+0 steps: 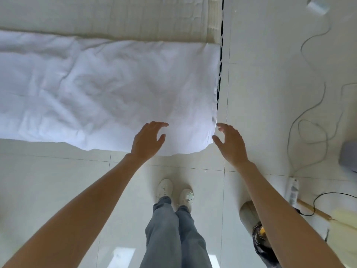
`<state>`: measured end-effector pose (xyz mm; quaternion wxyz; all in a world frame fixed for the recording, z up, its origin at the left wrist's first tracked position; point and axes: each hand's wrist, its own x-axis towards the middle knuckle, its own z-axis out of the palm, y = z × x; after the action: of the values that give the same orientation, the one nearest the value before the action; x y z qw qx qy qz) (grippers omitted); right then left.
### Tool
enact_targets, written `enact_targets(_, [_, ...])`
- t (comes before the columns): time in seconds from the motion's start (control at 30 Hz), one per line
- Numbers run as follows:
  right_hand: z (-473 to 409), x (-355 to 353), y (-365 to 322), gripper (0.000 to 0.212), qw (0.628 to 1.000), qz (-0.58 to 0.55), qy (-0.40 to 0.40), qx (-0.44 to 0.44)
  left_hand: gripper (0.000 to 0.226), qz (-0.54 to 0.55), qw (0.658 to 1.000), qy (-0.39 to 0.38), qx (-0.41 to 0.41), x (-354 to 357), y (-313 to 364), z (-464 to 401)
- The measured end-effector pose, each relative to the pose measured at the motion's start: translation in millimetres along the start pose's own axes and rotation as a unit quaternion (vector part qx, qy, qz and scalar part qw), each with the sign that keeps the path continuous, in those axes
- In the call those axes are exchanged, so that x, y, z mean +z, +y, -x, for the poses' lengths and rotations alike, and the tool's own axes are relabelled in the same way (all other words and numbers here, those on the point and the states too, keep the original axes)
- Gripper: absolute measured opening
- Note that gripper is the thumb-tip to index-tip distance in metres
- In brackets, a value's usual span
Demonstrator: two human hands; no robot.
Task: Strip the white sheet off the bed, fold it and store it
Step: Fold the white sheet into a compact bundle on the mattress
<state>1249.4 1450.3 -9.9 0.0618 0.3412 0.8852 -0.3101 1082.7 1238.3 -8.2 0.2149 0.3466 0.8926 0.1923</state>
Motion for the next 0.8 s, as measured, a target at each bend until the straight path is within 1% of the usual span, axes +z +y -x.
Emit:
enact_targets(0.07, [-20.5, 4.8, 0.5, 0.039, 0.996, -0.078, -0.008, 0.034, 0.041, -0.001, 1.000, 0.008, -0.026, 12.2, 0.2, -16.5])
enact_targets(0.1, [-28.9, 11.0, 1.6, 0.040, 0.995, -0.086, -0.016, 0.056, 0.045, -0.004, 0.999, 0.000, -0.038, 19.9, -0.7, -23.3])
enact_targets(0.2, [-48.4, 43.3, 11.8, 0.045, 0.993, -0.046, -0.030, 0.102, 0.059, -0.028, 0.997, -0.035, -0.058, 56.0, -7.7, -37.9])
enact_targets(0.27, [-57.2, 65.5, 13.7, 0.047, 0.992, -0.004, -0.022, 0.126, 0.064, -0.052, 0.995, -0.043, -0.070, 73.2, -12.5, -42.7])
enact_targets(0.33, [-64.0, 80.2, 13.3, 0.039, 0.989, -0.016, -0.001, 0.144, 0.064, -0.061, 0.994, -0.042, -0.079, 86.7, -16.0, -43.8])
enact_targets(0.37, [-67.8, 82.3, 12.5, 0.032, 0.990, -0.041, 0.005, 0.135, 0.062, -0.061, 0.995, -0.034, -0.077, 91.1, -16.6, -45.1])
enact_targets(0.4, [-69.0, 80.4, 11.8, 0.030, 0.993, -0.048, 0.009, 0.112, 0.059, -0.056, 0.995, -0.021, -0.075, 92.1, -16.2, -46.0])
enact_targets(0.47, [-64.7, 66.2, 17.5, 0.033, 0.998, -0.005, 0.036, 0.054, 0.053, -0.034, 0.997, 0.024, -0.064, 91.0, -15.4, -47.0])
enact_targets(0.53, [-57.1, 46.6, 34.5, 0.031, 0.995, 0.023, 0.090, 0.046, 0.048, -0.029, 0.997, 0.067, -0.028, 89.0, -13.1, -47.2])
enact_targets(0.57, [-54.7, 39.1, 43.7, 0.030, 0.994, 0.031, 0.087, 0.052, 0.046, -0.032, 0.997, 0.069, -0.016, 88.1, -12.1, -47.9])
enact_targets(0.6, [-54.2, 34.8, 50.9, 0.030, 0.996, 0.040, 0.053, 0.058, 0.046, -0.034, 0.998, 0.055, -0.018, 88.1, -12.3, -48.3])
enact_targets(0.67, [-56.7, 35.6, 58.8, 0.043, 0.995, 0.048, -0.044, 0.072, 0.048, -0.057, 0.998, -0.002, -0.038, 89.3, -13.5, -47.9])
enact_targets(0.7, [-59.7, 35.8, 60.8, 0.051, 0.993, 0.047, -0.070, 0.078, 0.049, -0.070, 0.996, -0.020, -0.042, 89.3, -14.1, -49.3])
enact_targets(0.73, [-63.2, 34.3, 61.8, 0.055, 0.993, 0.045, -0.073, 0.082, 0.047, -0.077, 0.996, -0.024, -0.045, 88.3, -14.5, -51.9])
enact_targets(0.8, [-71.1, 26.2, 61.2, 0.052, 0.996, 0.035, -0.031, 0.071, 0.041, -0.082, 0.995, -0.018, -0.058, 83.2, -13.3, -58.0])
